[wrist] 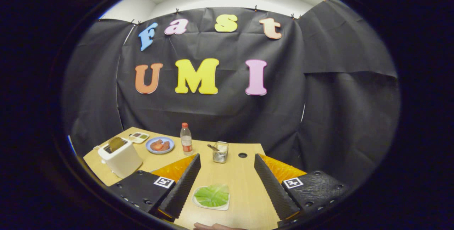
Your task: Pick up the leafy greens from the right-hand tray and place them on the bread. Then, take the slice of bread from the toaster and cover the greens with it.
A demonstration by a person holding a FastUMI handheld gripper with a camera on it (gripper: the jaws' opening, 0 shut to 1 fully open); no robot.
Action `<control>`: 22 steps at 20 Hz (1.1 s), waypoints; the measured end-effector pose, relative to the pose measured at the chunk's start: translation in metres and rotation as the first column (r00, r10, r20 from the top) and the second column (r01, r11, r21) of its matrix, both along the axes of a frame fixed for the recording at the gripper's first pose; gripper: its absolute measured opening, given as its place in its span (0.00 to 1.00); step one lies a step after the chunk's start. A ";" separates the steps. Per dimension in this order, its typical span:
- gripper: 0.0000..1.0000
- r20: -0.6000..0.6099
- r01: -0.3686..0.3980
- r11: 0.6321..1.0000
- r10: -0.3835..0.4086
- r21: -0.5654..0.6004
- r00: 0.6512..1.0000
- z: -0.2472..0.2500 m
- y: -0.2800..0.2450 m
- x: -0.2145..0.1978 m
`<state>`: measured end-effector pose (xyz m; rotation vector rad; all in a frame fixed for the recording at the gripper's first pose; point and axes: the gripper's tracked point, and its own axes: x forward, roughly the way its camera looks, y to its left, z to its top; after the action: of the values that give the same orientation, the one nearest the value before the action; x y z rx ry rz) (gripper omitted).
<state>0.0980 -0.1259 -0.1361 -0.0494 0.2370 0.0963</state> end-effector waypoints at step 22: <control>0.96 -0.552 -0.077 0.995 0.096 0.057 0.828 -0.253 0.036 0.106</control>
<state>0.2039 -0.0903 -0.3889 0.0019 0.8206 0.2054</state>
